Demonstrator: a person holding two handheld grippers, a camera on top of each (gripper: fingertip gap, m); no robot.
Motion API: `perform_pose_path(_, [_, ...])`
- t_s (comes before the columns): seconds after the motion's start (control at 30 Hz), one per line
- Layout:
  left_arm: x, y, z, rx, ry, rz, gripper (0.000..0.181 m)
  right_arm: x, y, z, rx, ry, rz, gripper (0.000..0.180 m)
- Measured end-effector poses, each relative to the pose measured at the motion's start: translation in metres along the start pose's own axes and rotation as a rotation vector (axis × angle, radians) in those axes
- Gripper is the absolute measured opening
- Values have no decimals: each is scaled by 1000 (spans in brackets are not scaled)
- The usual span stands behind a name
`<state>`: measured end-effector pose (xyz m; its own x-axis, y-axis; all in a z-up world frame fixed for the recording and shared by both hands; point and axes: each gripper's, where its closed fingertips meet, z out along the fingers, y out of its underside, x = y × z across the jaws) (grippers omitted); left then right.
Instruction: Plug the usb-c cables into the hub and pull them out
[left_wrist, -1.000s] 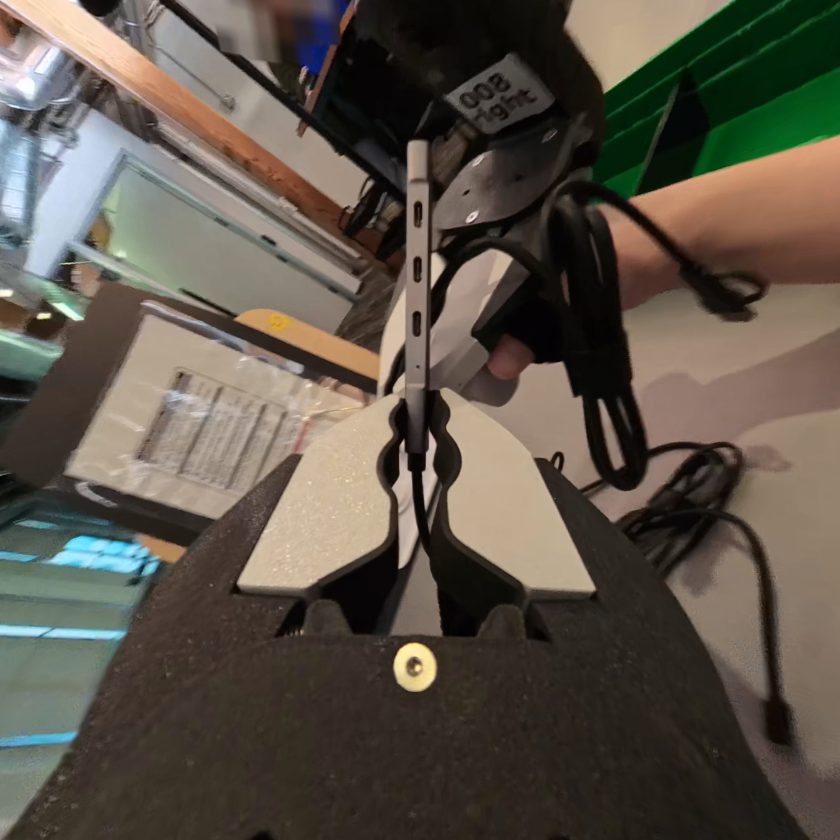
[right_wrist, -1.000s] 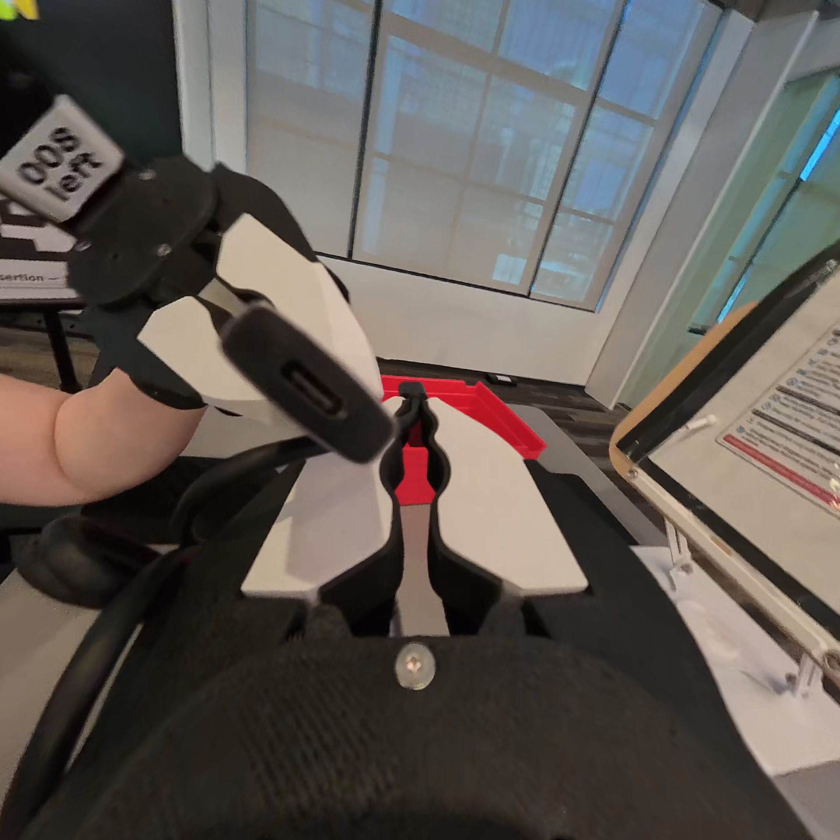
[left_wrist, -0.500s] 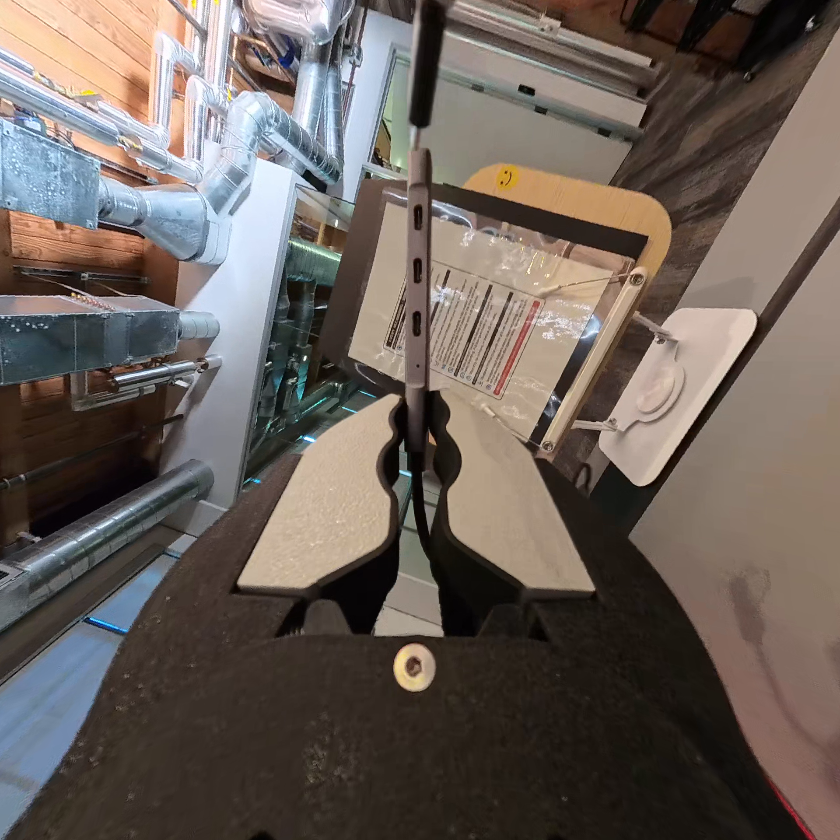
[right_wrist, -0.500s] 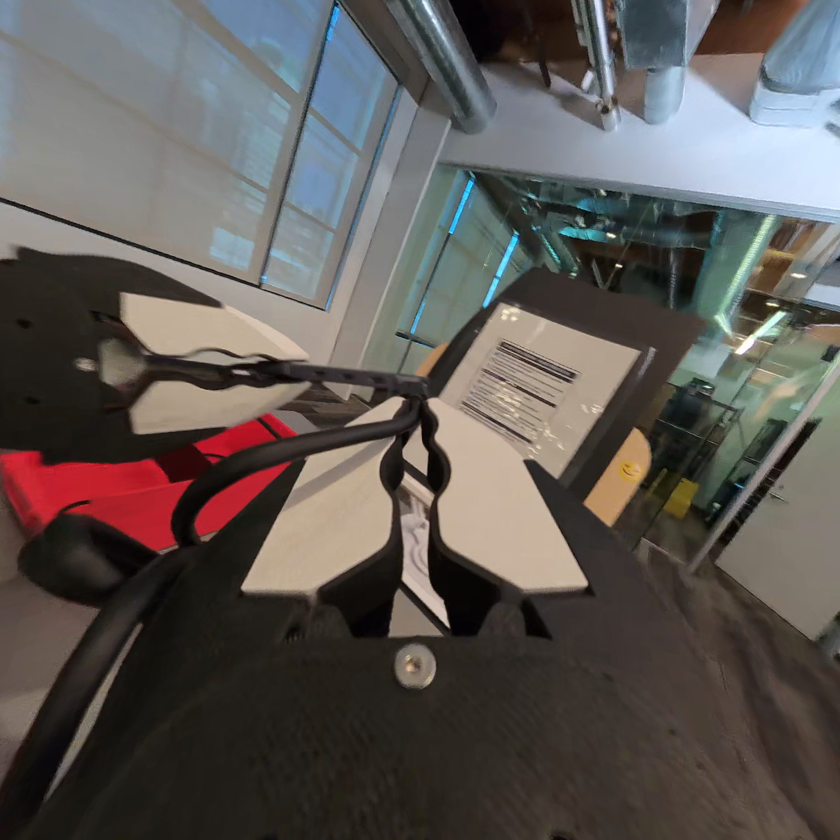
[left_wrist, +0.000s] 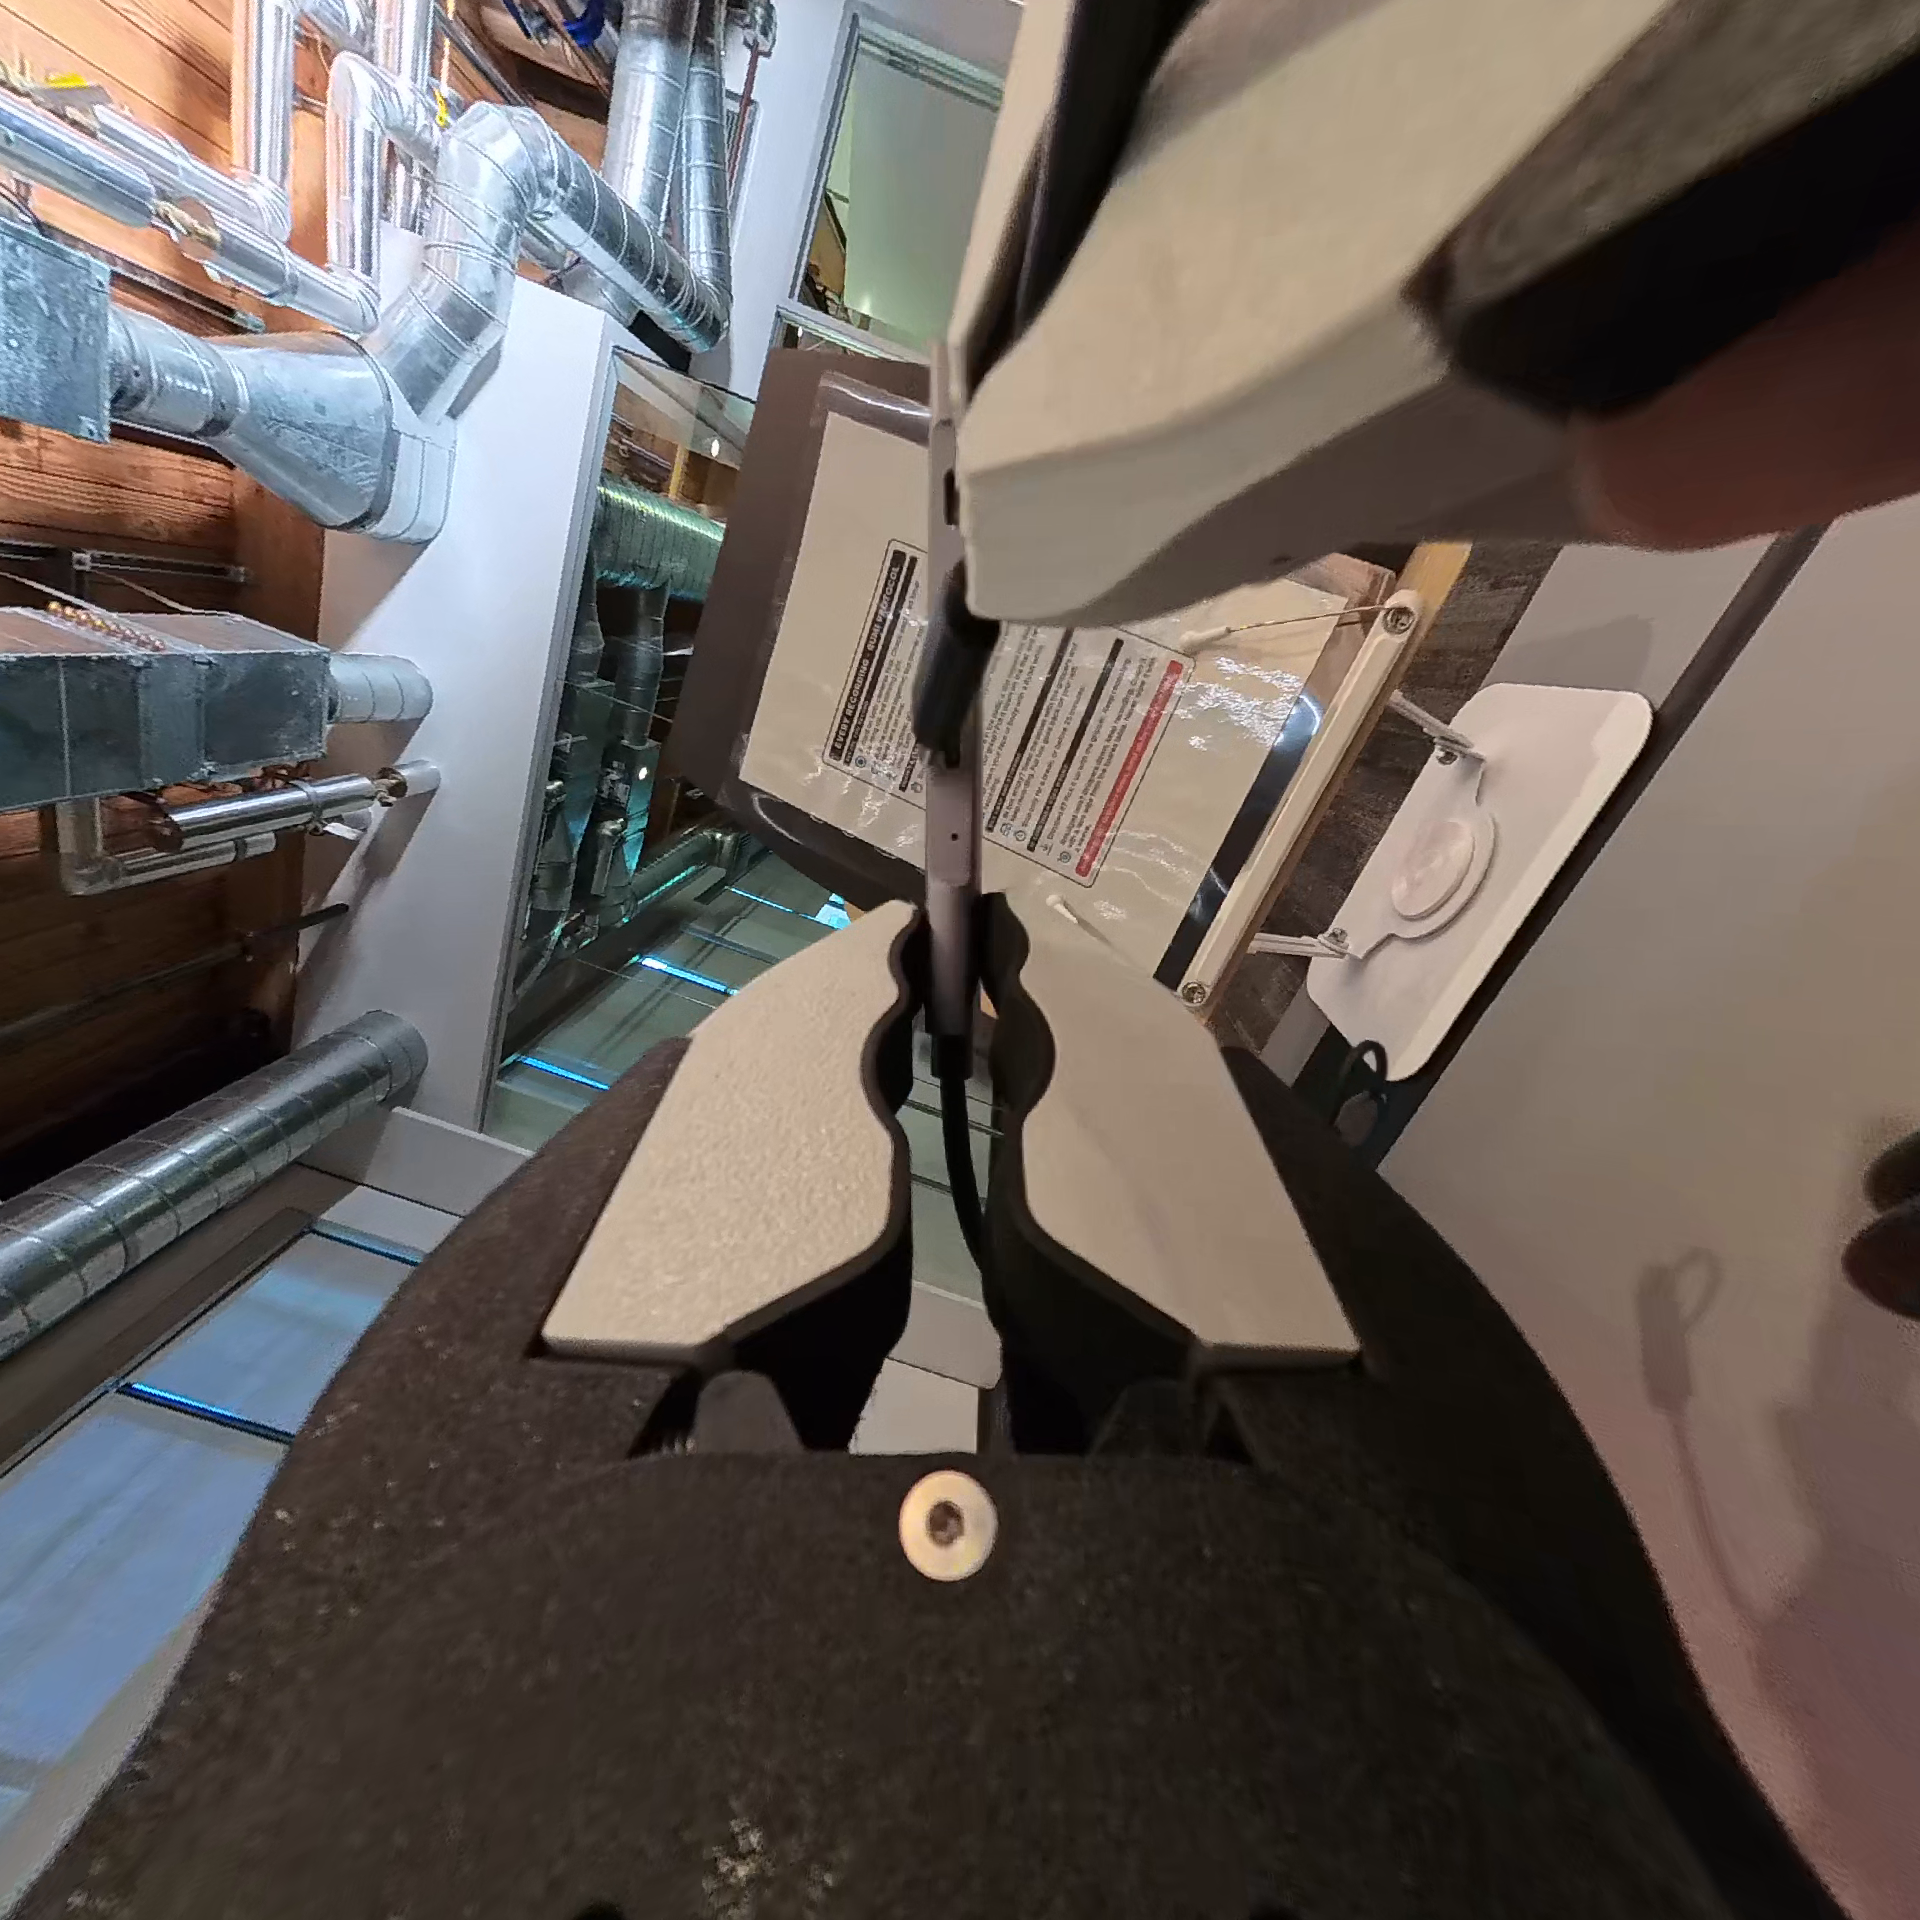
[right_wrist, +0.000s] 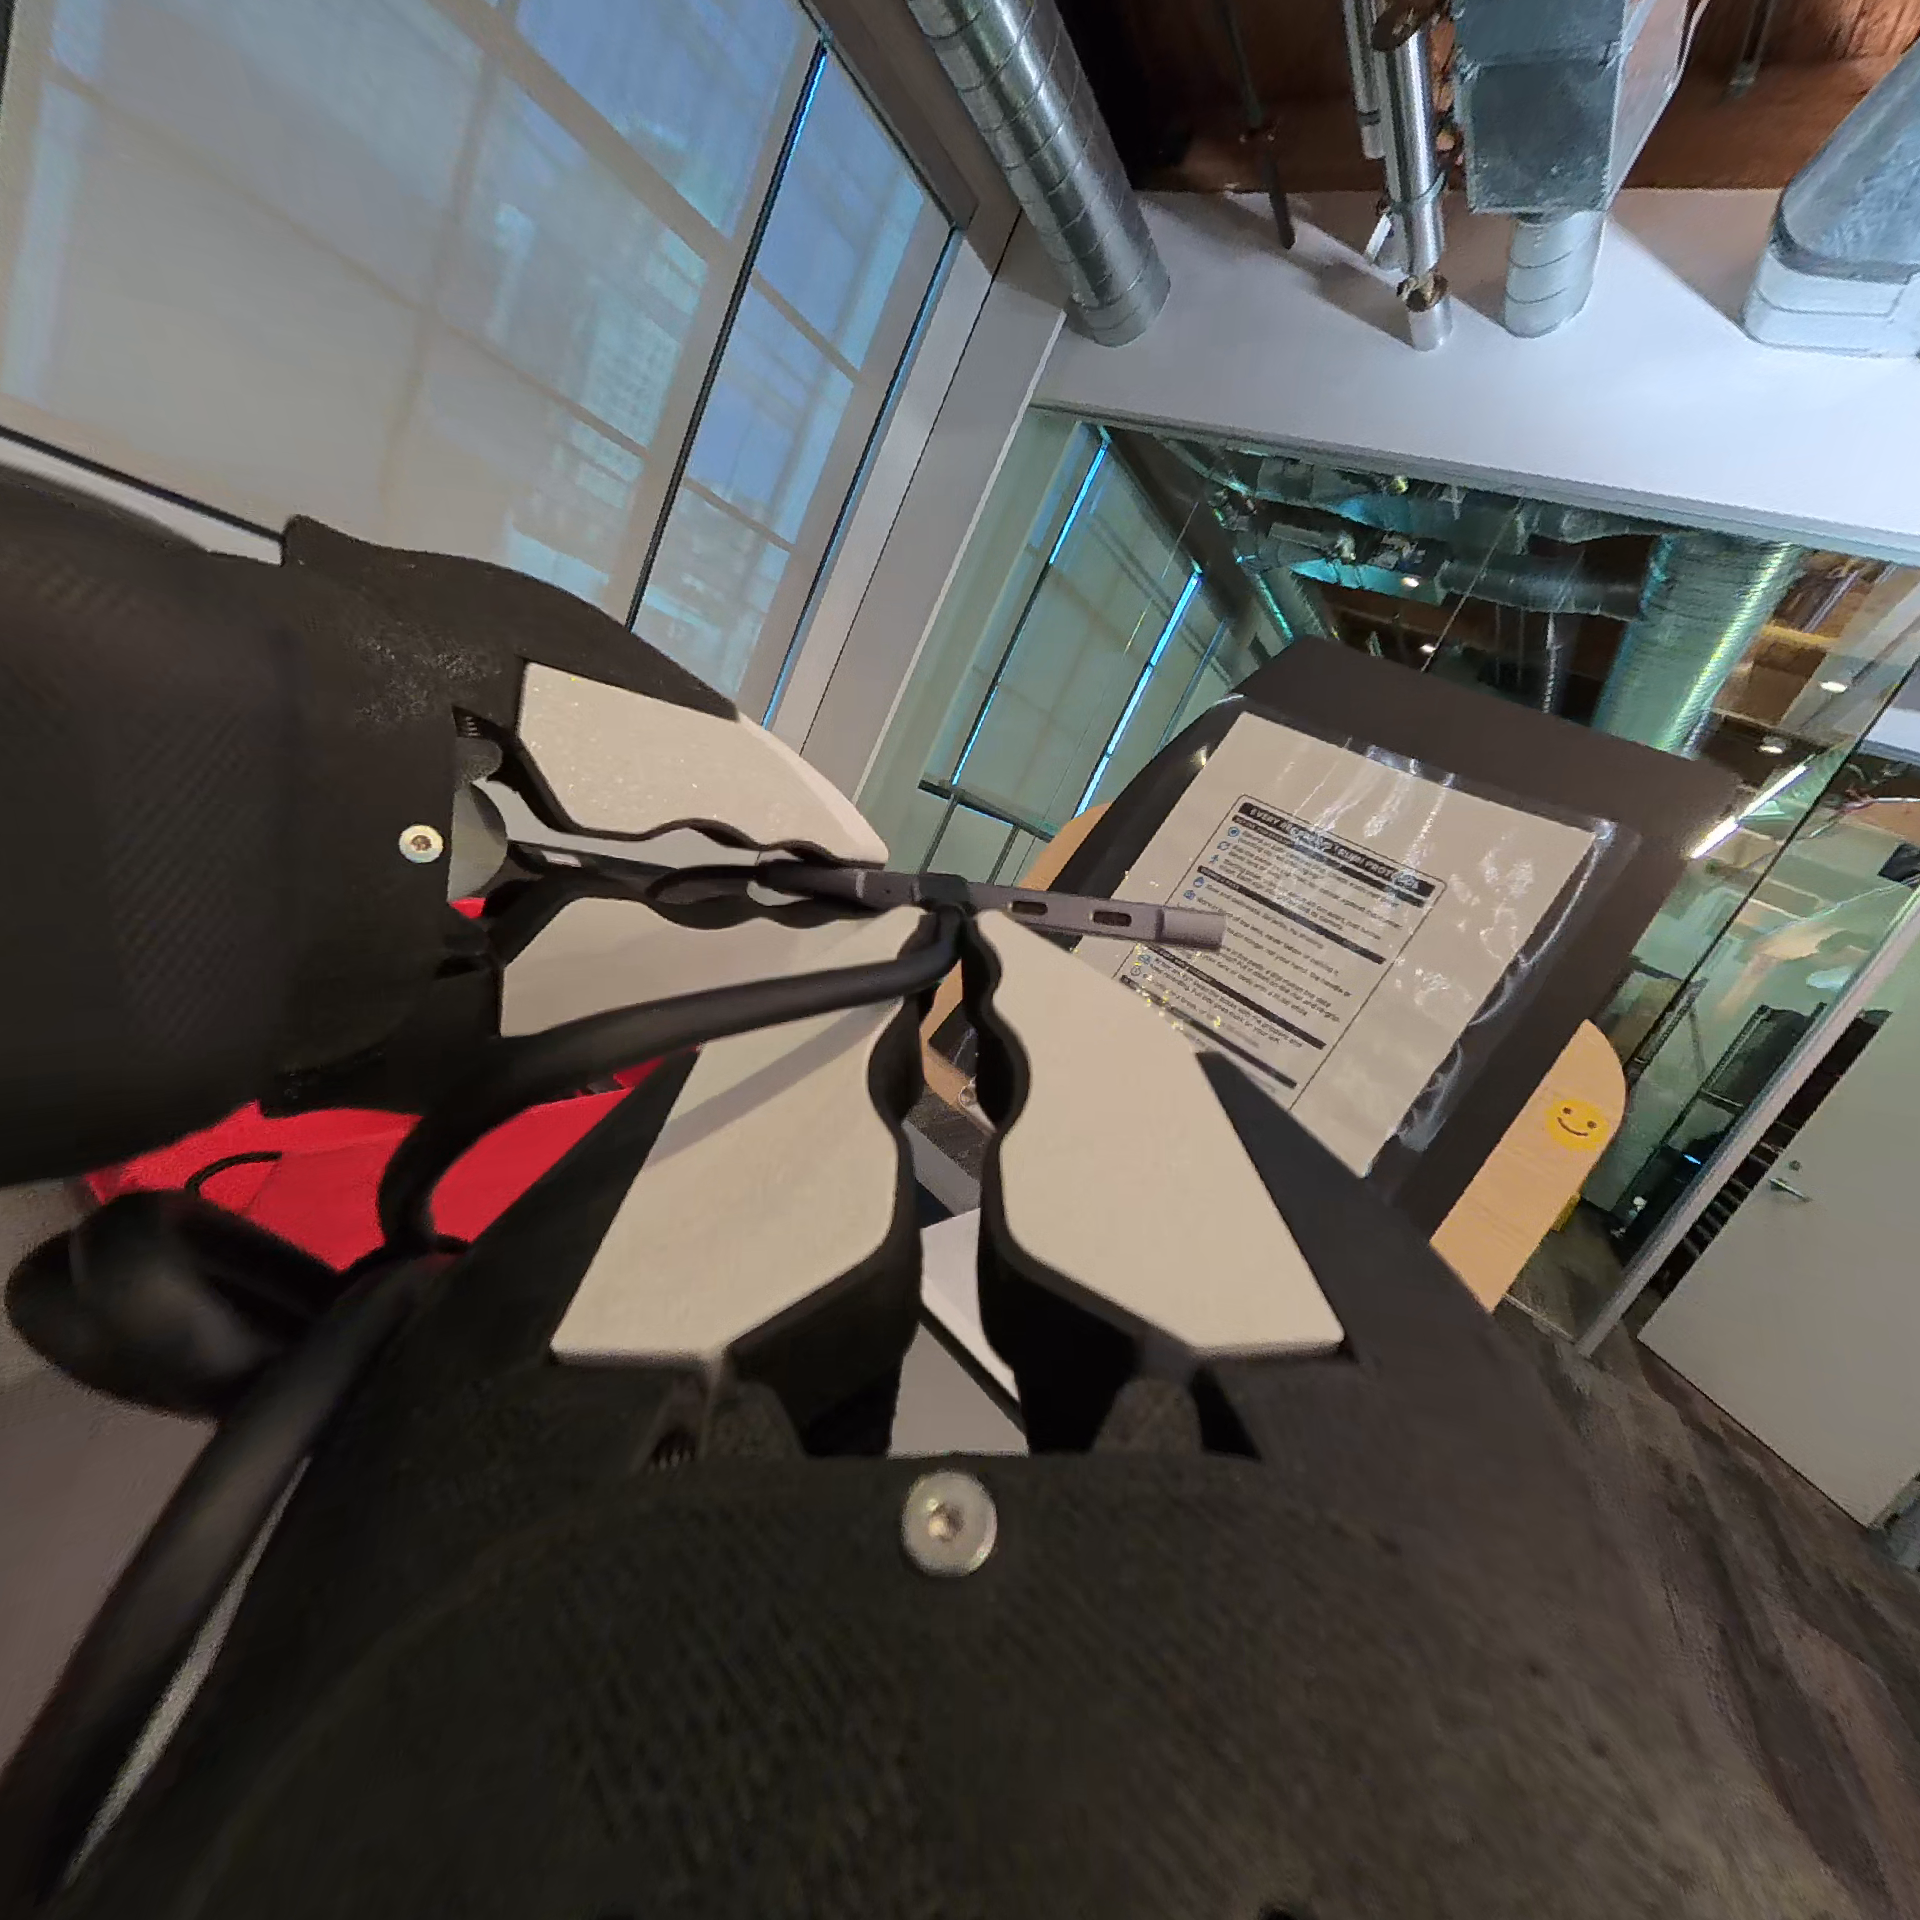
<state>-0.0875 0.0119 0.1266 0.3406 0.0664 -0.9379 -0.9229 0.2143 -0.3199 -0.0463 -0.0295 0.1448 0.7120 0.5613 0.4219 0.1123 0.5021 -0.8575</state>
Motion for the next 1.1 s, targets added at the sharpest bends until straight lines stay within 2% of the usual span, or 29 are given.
perform_pose_path(0.2, [2,-1,1,-6,1,-3,9,4,7,2,-36,8,33,4])
perform_pose_path(0.43, [4,-9,-3,12,-11,55,9,7,11,3,-63,37,-18,5])
perform_pose_path(0.63, [-3,-21,-14,142,-46,121,9,5,-1,-2,21,-94,-5,5])
perform_pose_path(0.87, [-15,-37,-31,261,-114,137,9,10,-19,-14,61,-268,241,5])
perform_pose_path(1.1, [-26,-54,-55,364,-198,199,9,5,-42,-31,155,-346,120,5])
